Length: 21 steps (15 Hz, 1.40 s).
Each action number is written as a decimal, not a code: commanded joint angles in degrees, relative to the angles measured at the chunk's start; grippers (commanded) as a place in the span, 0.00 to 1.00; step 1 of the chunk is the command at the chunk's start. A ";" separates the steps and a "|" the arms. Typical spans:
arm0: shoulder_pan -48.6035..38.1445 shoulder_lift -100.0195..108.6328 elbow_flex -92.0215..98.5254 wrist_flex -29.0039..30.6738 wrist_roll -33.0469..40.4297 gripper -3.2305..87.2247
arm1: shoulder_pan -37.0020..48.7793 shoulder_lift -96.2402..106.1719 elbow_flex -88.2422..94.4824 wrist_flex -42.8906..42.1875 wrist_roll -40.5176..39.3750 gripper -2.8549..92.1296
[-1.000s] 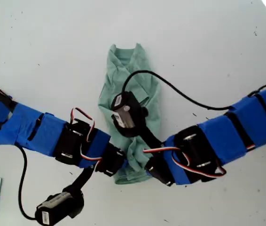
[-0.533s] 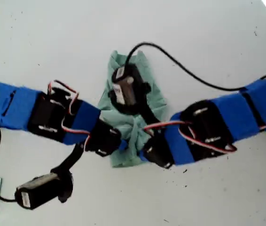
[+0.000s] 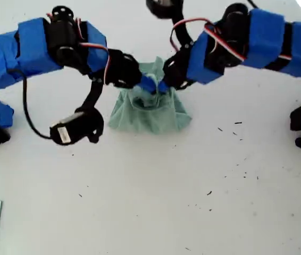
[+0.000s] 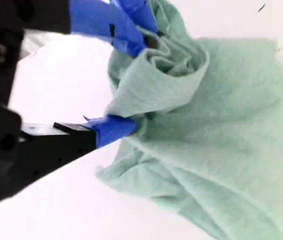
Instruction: Fold t shirt
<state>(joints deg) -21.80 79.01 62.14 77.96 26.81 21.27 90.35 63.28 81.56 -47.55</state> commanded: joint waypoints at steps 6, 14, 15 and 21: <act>-17.49 33.57 37.71 -10.37 1.76 0.34 | 22.32 35.51 45.09 -12.57 4.57 0.30; 7.38 127.71 121.11 -19.60 -26.37 0.03 | 5.71 92.64 105.47 -11.51 19.60 0.22; 12.66 124.01 123.93 -23.29 -32.34 0.04 | 4.92 101.60 111.36 -9.49 21.09 0.22; 14.85 127.53 123.57 -18.90 -19.69 0.18 | 0.09 110.21 113.91 -3.25 14.59 0.20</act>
<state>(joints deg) -7.38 206.02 185.19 59.15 2.11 23.64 200.21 174.38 78.05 -27.69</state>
